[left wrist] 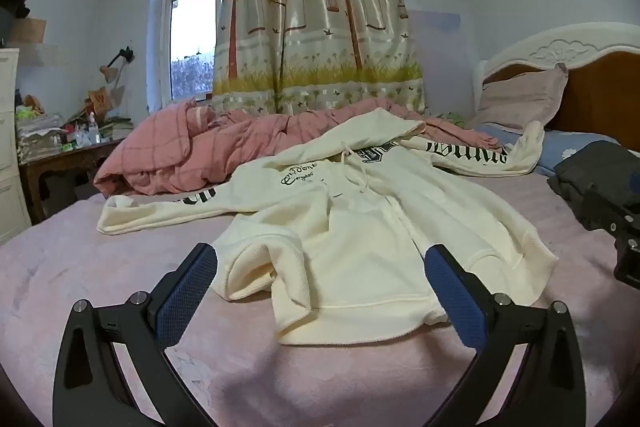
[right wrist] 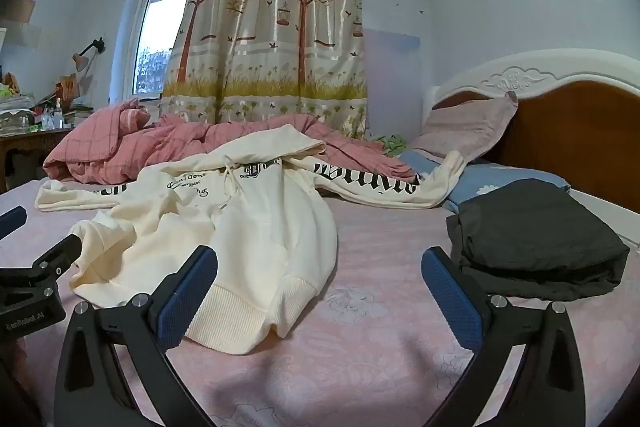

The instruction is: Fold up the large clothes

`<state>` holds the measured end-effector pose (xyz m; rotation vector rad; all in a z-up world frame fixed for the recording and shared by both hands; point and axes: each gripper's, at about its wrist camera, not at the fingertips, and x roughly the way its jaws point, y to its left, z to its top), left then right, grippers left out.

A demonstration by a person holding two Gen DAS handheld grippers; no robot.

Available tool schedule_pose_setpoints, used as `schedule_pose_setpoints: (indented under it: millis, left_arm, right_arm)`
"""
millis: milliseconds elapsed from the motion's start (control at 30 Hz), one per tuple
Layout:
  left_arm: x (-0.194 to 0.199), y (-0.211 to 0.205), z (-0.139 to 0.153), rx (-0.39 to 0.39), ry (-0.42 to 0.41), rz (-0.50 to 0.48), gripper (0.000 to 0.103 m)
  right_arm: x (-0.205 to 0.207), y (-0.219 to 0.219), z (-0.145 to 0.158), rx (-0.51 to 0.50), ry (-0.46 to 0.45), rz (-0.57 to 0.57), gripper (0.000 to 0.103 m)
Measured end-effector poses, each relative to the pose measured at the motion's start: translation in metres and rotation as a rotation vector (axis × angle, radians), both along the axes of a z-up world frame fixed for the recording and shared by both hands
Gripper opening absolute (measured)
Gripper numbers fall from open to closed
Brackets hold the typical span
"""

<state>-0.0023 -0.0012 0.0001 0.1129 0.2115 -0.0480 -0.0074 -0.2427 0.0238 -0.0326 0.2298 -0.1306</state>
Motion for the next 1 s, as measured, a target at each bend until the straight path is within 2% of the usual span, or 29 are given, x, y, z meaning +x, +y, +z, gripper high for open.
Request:
schedule_pose_setpoints:
  millis: [33, 67, 267, 367, 700, 1000]
  left_arm:
    - [-0.002, -0.002, 0.0, -0.003, -0.008, -0.008, 0.103]
    - [0.001, 0.005, 0.0, -0.051, 0.032, 0.023, 0.103]
    - [-0.001, 0.008, 0.001, -0.044, 0.03, 0.021, 0.103]
    - [0.004, 0.009, -0.001, -0.035, 0.031, 0.021, 0.103]
    - [0.008, 0.011, 0.0, -0.032, 0.036, 0.017, 0.103]
    - [-0.001, 0.002, 0.0, -0.012, -0.001, 0.044, 0.103]
  right_arm:
    - [0.0, 0.0, 0.0, 0.001, 0.0, 0.0, 0.103]
    - [0.001, 0.0, 0.0, 0.002, -0.003, 0.002, 0.103]
    - [0.001, 0.003, -0.002, -0.011, -0.006, 0.023, 0.103]
    - [0.003, 0.009, -0.015, -0.022, -0.005, 0.023, 0.103]
    - [0.006, 0.012, -0.006, -0.036, 0.008, 0.024, 0.103]
    - [0.006, 0.012, -0.008, -0.035, 0.015, 0.027, 0.103]
